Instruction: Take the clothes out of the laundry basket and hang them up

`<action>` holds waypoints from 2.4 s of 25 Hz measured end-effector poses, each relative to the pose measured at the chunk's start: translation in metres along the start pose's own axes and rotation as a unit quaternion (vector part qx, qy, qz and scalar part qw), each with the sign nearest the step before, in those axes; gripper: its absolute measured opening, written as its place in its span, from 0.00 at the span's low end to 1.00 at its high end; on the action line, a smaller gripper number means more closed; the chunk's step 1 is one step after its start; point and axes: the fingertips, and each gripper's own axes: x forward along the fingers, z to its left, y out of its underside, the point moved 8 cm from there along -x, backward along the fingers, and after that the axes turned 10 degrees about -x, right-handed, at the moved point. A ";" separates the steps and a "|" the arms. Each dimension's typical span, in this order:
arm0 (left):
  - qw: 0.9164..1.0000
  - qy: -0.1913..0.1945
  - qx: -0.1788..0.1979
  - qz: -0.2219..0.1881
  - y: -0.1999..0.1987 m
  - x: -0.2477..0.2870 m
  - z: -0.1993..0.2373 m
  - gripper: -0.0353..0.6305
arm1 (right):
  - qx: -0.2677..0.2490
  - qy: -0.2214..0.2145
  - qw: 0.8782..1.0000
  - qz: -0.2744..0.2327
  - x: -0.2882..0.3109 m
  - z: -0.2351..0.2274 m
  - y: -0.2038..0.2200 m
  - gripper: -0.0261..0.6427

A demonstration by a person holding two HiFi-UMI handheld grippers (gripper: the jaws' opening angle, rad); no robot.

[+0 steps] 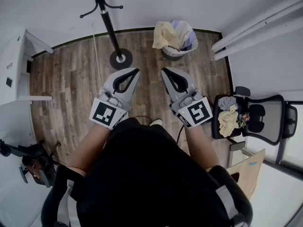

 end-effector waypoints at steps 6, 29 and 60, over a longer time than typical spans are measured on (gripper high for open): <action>1.000 0.008 -0.010 0.007 0.000 0.005 0.001 0.05 | 0.013 0.010 1.000 0.007 -0.006 -0.001 0.006 0.02; 0.998 0.052 -0.032 -0.023 -0.002 0.049 -0.007 0.68 | 0.033 0.132 0.991 -0.013 -0.053 -0.037 0.010 0.74; 0.995 0.097 -0.021 0.017 0.037 0.208 -0.121 0.80 | 0.054 0.195 0.979 0.031 -0.213 -0.159 0.070 0.83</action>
